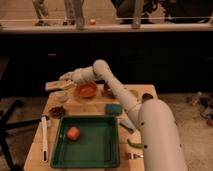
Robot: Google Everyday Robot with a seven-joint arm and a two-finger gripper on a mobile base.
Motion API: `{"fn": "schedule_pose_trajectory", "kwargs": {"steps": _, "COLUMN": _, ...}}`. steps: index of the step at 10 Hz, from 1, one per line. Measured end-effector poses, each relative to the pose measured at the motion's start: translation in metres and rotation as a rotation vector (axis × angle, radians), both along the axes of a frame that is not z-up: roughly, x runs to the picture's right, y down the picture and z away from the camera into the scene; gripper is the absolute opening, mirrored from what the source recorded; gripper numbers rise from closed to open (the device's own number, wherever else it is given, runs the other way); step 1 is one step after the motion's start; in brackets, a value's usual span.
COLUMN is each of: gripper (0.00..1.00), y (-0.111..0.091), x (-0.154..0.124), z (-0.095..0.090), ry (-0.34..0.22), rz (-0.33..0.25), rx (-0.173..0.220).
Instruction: Place eraser in paper cup
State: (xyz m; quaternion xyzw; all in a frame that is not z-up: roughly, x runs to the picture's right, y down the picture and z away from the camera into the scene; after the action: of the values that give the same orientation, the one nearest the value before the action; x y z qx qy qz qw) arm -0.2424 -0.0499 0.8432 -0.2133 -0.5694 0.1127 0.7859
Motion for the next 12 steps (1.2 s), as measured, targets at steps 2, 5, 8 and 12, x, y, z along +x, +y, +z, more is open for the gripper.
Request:
{"fn": "schedule_pose_trajectory", "kwargs": {"steps": 2, "gripper": 0.14, "y": 0.002, "x": -0.007, "z": 0.007, "ry": -0.005, "rz": -0.008, "rx": -0.016}}
{"fn": "schedule_pose_trajectory", "kwargs": {"steps": 5, "gripper": 0.14, "y": 0.008, "x": -0.009, "z": 0.017, "ry": -0.003, "rz": -0.018, "rx": -0.039}}
{"fn": "schedule_pose_trajectory", "kwargs": {"steps": 8, "gripper": 0.14, "y": 0.014, "x": -0.012, "z": 0.024, "ry": -0.001, "rz": -0.028, "rx": -0.062}}
{"fn": "schedule_pose_trajectory", "kwargs": {"steps": 12, "gripper": 0.14, "y": 0.019, "x": -0.011, "z": 0.03, "ry": 0.004, "rz": -0.022, "rx": -0.082}}
